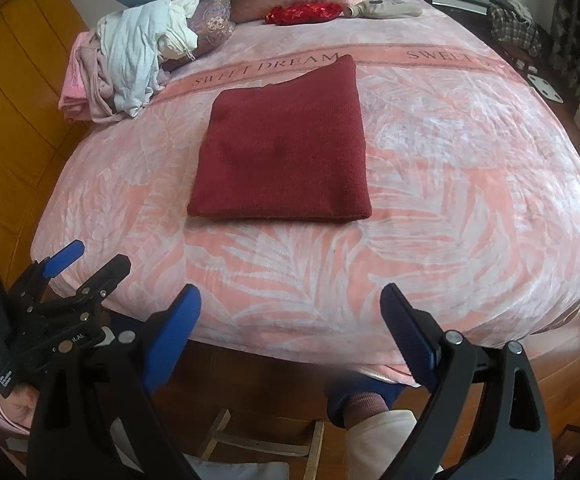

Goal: Fold small clothes

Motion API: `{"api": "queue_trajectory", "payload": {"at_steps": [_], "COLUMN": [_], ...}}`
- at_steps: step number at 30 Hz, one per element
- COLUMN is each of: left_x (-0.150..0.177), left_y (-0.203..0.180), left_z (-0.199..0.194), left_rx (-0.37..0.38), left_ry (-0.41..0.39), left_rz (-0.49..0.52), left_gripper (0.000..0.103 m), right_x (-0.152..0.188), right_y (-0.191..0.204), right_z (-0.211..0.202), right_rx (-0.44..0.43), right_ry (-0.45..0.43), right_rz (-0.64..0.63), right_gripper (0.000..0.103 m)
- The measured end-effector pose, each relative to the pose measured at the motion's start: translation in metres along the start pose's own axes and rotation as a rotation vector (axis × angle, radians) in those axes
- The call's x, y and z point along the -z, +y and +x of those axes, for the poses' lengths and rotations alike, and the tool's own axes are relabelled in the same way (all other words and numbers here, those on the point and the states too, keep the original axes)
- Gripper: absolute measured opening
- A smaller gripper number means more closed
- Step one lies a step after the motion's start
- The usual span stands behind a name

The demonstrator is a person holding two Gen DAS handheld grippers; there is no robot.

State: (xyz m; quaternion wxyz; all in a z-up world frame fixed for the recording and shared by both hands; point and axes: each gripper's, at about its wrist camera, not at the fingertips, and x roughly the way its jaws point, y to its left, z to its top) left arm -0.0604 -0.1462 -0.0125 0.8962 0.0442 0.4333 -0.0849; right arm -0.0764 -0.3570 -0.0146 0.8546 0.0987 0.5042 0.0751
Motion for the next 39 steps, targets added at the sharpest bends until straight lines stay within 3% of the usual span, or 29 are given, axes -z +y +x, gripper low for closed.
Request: {"api": "queue_trajectory", "payload": {"at_steps": [39], "left_x": [-0.0039], "left_y": [0.0075], "left_z": [-0.0041], "left_rx": [-0.027], "left_ry": [-0.017], "left_rz": [-0.034], "left_gripper": [0.099], "right_x": [-0.0082], "right_y": [-0.0067], "right_z": [0.0053], "right_rx": [0.002], "right_ry": [0.014], "right_rz": [-0.036], "right_gripper": [0.091]}}
